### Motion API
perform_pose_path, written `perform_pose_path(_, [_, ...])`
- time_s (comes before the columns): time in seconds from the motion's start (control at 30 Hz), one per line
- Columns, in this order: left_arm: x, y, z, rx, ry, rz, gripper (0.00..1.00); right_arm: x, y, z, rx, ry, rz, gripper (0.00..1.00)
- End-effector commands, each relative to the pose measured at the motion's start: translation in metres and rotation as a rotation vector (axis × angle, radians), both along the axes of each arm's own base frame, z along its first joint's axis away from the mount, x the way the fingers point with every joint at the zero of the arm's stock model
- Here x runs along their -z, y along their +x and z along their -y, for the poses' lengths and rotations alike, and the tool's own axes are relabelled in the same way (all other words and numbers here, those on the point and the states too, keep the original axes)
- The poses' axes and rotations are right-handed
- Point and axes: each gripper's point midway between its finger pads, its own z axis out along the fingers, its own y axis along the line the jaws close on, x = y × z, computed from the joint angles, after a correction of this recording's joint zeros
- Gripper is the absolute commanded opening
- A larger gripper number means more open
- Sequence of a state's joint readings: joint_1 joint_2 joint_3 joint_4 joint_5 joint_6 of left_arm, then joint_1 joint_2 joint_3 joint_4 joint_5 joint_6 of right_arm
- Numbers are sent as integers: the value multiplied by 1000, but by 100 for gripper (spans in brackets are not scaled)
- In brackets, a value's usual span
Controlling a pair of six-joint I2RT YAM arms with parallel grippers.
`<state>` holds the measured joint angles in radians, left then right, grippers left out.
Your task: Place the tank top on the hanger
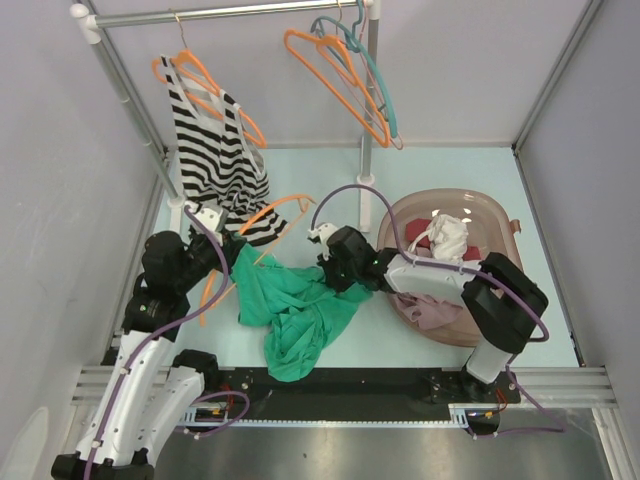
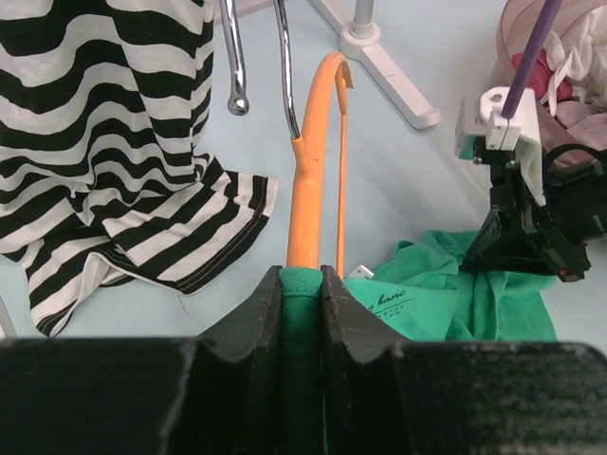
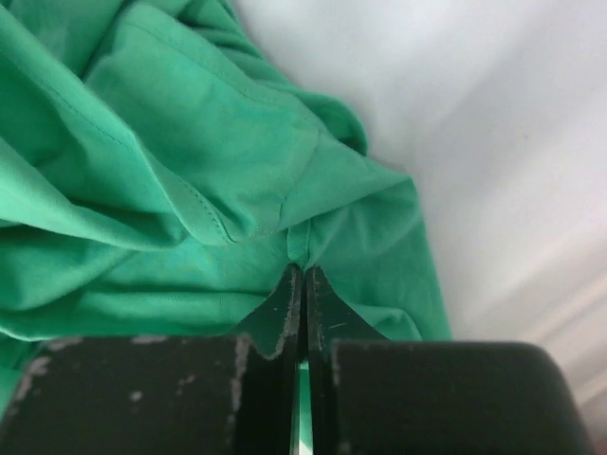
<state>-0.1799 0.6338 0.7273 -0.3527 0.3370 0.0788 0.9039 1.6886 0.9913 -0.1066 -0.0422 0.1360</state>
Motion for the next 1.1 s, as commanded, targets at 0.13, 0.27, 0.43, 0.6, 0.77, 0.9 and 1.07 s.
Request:
perform_pose_path(0.13, [-70, 15, 2, 5, -24, 150, 0, -165, 63, 13, 91, 15, 358, 0])
perform_pose_path(0.27, [-122, 24, -1, -13, -14, 257, 0, -282, 91, 23, 150, 109, 548, 0])
perform_pose_path(0.43, [-205, 32, 1, -4, -22, 394, 0, -374, 98, 31, 190, 164, 718, 0])
perform_pose_path(0.6, [-262, 42, 5, 12, -14, 467, 0, -444, 86, 52, 254, 257, 850, 0])
perform_pose_path(0.77, [-281, 26, 8, 44, -45, 517, 0, -436, 56, 68, 265, 345, 826, 0])
perform_pose_path(0.9, [-241, -6, 23, 163, -55, 468, 0, -360, 45, 78, 309, 335, 685, 0])
perform_pose_path(1.07, [-164, -55, 32, 272, -70, 399, 0, -281, 33, 103, 404, 341, 539, 0])
